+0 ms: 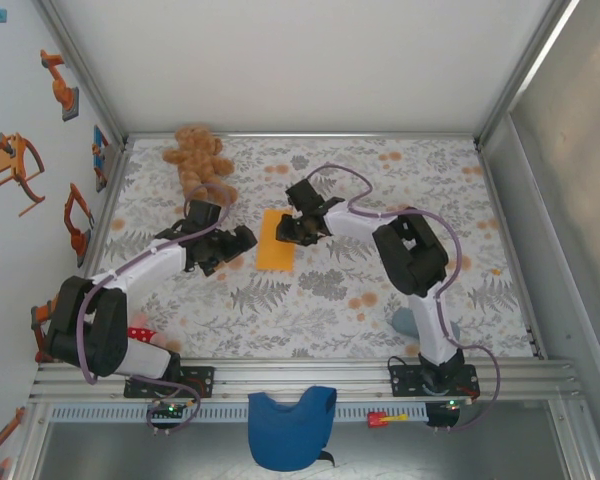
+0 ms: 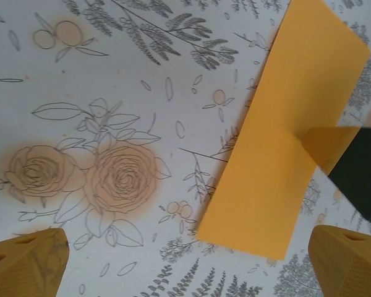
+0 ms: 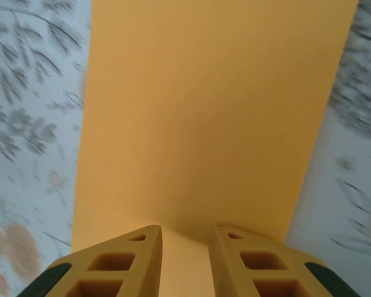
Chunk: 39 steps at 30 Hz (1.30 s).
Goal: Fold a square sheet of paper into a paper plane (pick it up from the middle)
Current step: Move the paper to the center of the table, then third fold the triangle at the center of the table.
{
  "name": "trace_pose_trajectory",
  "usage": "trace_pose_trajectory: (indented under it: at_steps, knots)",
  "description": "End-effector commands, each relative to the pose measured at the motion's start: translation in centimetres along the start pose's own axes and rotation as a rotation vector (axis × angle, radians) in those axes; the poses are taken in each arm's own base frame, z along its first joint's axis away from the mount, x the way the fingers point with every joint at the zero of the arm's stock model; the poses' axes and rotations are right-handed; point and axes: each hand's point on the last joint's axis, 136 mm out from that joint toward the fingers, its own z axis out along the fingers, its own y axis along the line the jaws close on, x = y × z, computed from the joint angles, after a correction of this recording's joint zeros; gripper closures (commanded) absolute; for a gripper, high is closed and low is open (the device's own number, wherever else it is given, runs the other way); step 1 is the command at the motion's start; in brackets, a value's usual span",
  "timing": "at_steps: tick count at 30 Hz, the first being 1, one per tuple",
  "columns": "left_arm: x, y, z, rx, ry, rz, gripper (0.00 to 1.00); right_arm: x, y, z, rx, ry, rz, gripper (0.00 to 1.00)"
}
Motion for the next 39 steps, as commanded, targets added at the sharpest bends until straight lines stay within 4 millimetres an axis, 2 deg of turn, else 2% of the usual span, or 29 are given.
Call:
trace_pose_trajectory:
  at_steps: [1, 3, 5, 10, 13, 15, 21, 25, 31, 39]
  knots:
    - [0.4, -1.7, 0.4, 0.087, 0.043, -0.012, 0.00, 3.1, -5.8, -2.0, 0.119, 0.103, -0.077, 0.73]
    - [0.8, -2.4, 0.8, 0.133, 0.066, -0.020, 0.02, 3.7, -6.6, -3.2, 0.105, 0.116, -0.128, 0.73]
    - [1.3, -3.3, 1.2, 0.177, 0.088, -0.032, 0.03, 3.8, -6.4, -4.2, 0.067, 0.115, -0.141, 0.73]
    - [2.8, -5.3, 2.3, 0.241, 0.135, -0.040, 0.07, 1.7, -3.1, -7.1, -0.057, 0.000, -0.078, 0.73]
    - [3.8, -6.1, 2.6, 0.243, 0.145, -0.034, 0.08, 0.8, -3.3, -8.6, -0.045, -0.091, 0.001, 0.73]
    - [4.5, -6.5, 2.9, 0.240, 0.149, -0.029, 0.09, 1.1, -4.0, -8.9, -0.029, -0.117, 0.050, 0.73]
    - [6.5, -7.2, 4.1, 0.253, 0.197, -0.044, 0.20, 3.0, -5.6, -7.7, -0.012, -0.072, 0.120, 0.77]
    - [7.7, -7.9, 4.9, 0.273, 0.237, -0.051, 0.32, 3.9, -6.8, -6.1, 0.003, -0.030, 0.165, 0.78]
    - [8.9, -8.6, 6.0, 0.279, 0.277, -0.055, 0.46, 4.7, -8.2, -4.9, 0.026, -0.006, 0.219, 0.78]
    - [10.0, -9.0, 7.1, 0.267, 0.316, -0.049, 0.57, 6.3, -10.1, -4.0, 0.050, 0.040, 0.286, 0.79]
